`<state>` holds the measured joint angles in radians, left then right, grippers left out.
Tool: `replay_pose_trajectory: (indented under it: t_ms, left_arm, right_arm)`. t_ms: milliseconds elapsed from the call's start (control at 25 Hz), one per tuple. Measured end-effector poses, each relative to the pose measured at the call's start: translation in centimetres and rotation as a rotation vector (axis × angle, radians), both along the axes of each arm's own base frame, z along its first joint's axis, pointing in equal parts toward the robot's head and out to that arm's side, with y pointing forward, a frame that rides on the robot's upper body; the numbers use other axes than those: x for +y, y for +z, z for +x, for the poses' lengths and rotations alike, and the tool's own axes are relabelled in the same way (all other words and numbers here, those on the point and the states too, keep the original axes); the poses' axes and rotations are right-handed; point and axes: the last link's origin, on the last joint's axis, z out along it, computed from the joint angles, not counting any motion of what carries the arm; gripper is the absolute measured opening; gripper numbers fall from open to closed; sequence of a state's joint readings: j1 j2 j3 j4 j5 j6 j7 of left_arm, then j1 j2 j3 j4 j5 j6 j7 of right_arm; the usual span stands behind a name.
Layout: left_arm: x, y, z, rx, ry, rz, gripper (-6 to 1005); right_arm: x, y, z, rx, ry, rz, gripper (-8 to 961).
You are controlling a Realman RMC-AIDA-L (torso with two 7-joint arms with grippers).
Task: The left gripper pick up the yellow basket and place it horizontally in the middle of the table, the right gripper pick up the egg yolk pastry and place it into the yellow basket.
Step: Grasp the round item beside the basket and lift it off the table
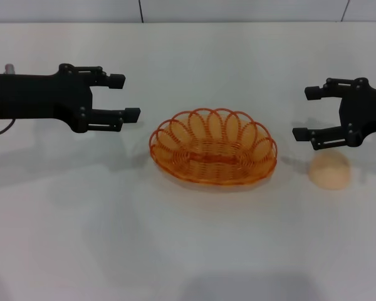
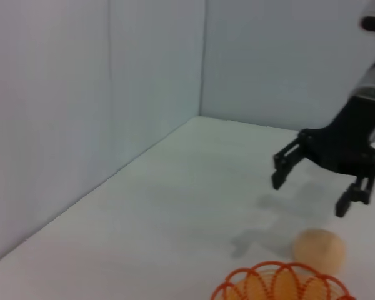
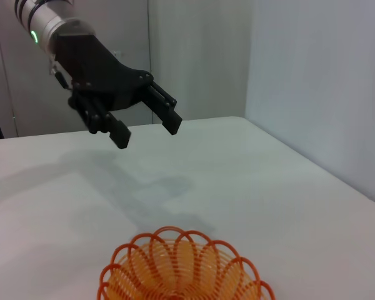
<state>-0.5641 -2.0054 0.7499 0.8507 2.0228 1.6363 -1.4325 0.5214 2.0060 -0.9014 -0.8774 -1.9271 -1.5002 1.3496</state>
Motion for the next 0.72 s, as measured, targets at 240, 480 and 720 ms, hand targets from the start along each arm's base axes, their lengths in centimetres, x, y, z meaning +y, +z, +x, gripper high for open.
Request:
replay_pose_trajectory:
  t_ms: [240, 480, 720]
  left_arm:
    - [-1.1, -0.5, 0.6, -0.018, -0.101, -0.050, 745]
    - [-2.1, -0.6, 0.0, 0.015, -0.143, -0.111, 747]
    - [-2.9, 0.5, -1.4, 0.054, -0.114, -0.140, 745]
  right_arm:
    - [0.1, 0.1, -0.1, 0.001, -0.005, -0.002, 724]
    - [0.5, 0.9, -0.1, -0.012, -0.017, 0.002, 720]
    - [0.5, 2.6, 0.5, -0.040, -0.052, -0.021, 716]
